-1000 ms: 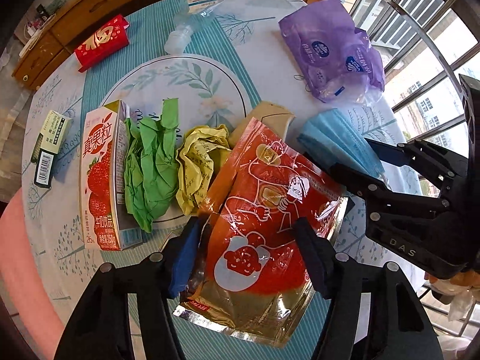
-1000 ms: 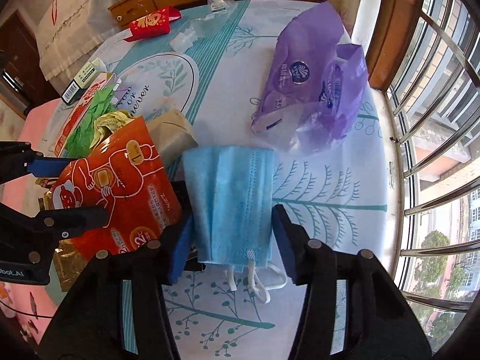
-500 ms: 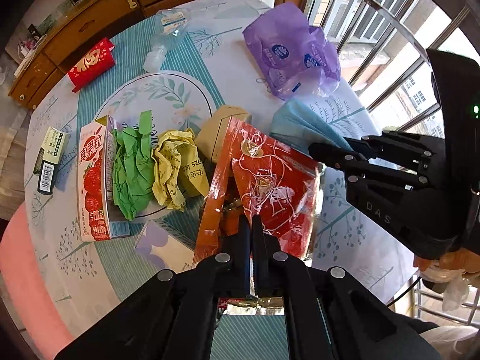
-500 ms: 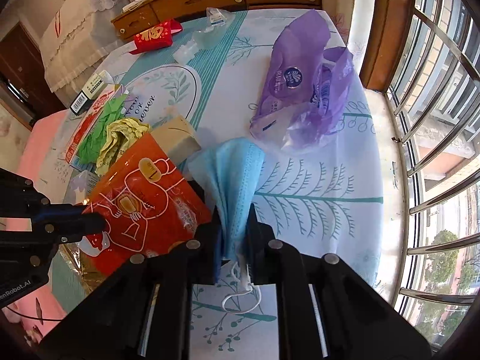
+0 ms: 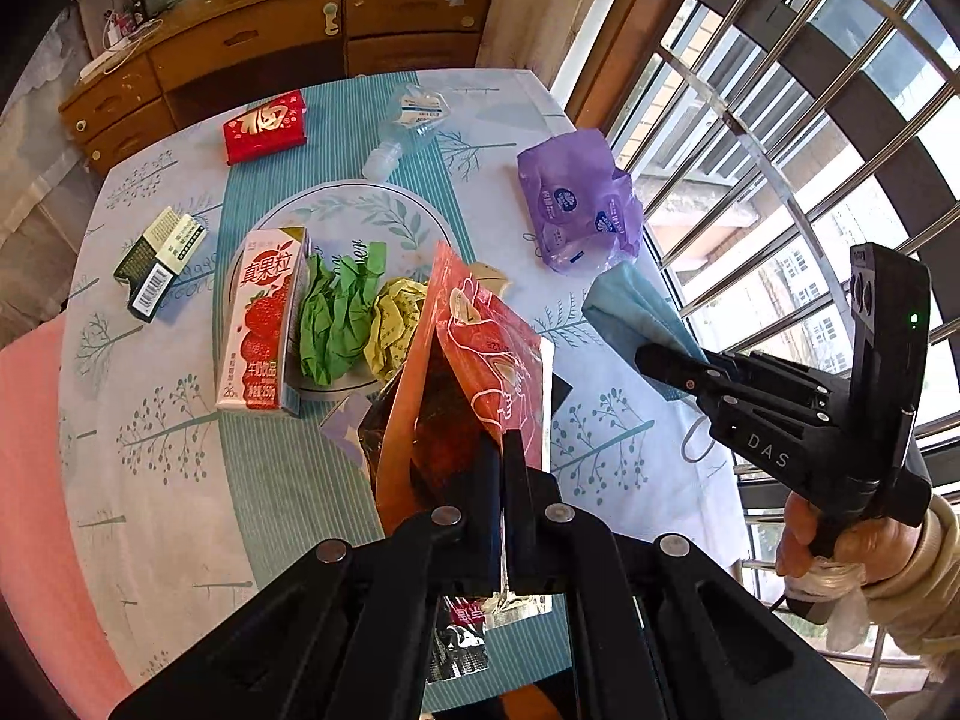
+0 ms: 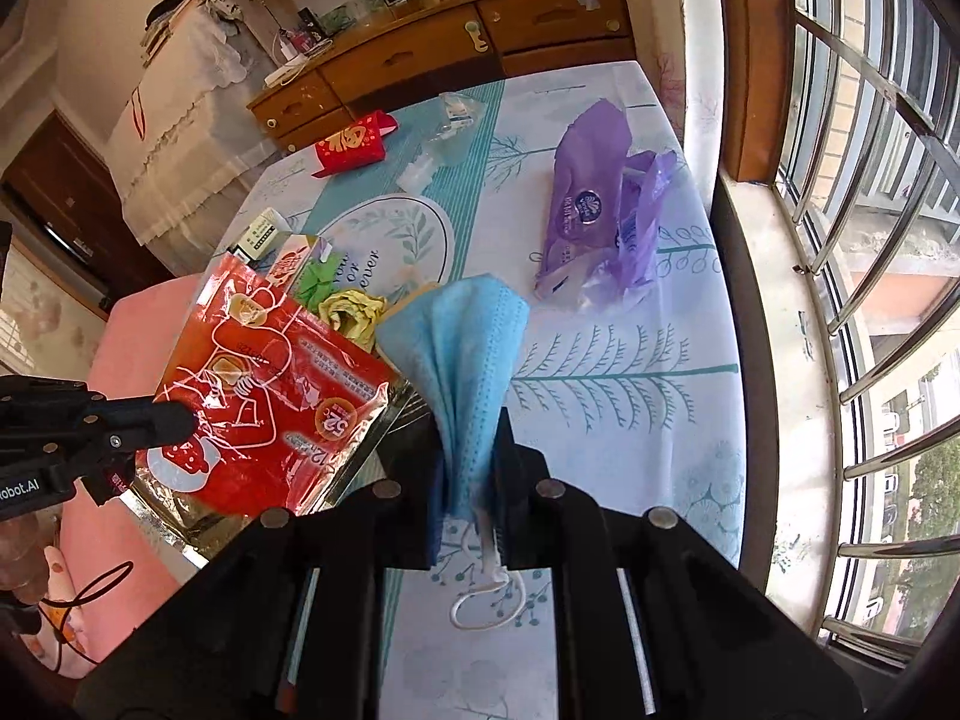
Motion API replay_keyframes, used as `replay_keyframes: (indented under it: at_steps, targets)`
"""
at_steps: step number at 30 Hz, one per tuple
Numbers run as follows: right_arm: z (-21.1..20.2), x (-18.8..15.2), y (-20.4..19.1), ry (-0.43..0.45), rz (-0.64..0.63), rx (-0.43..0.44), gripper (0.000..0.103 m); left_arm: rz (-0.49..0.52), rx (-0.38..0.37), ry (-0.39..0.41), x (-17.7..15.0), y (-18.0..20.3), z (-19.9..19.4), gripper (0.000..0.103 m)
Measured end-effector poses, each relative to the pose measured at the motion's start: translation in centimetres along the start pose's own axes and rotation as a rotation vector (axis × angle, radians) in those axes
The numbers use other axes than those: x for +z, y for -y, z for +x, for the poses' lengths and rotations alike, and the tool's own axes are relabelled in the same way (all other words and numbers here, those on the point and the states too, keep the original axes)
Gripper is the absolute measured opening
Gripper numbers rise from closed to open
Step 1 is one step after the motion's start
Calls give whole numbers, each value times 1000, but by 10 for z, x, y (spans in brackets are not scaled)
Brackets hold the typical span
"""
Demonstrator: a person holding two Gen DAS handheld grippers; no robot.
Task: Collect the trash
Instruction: 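Lower both held items over the trash bin and open both grippers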
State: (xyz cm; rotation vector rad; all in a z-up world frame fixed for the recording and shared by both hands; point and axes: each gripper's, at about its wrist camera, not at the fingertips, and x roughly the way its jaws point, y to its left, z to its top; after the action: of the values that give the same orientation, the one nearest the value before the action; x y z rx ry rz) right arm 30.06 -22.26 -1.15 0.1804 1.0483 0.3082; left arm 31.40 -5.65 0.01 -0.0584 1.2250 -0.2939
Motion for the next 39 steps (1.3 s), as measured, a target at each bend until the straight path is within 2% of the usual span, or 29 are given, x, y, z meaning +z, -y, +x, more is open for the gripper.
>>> replay_keyframes:
  at_steps: [9,17,23,31,39]
  targets:
    - [-48,-61,-51,34,44,7,10,-11,-41,92,-63,-19,-72,1]
    - [-81,-148,-123,48,100,-19,10,27,-79,146,-155,-49,-140,1]
    - [-91,-213,-175,49,109,-50,10,34,-90,150,-229,-76,-171,1]
    - [-95,-268,-214,9,88,-74,10,57,-106,109,-302,-97,-174,1]
    - [-84,-318,-201,-92,126,-109,10,101,-128,13,-356,-83,-135,0]
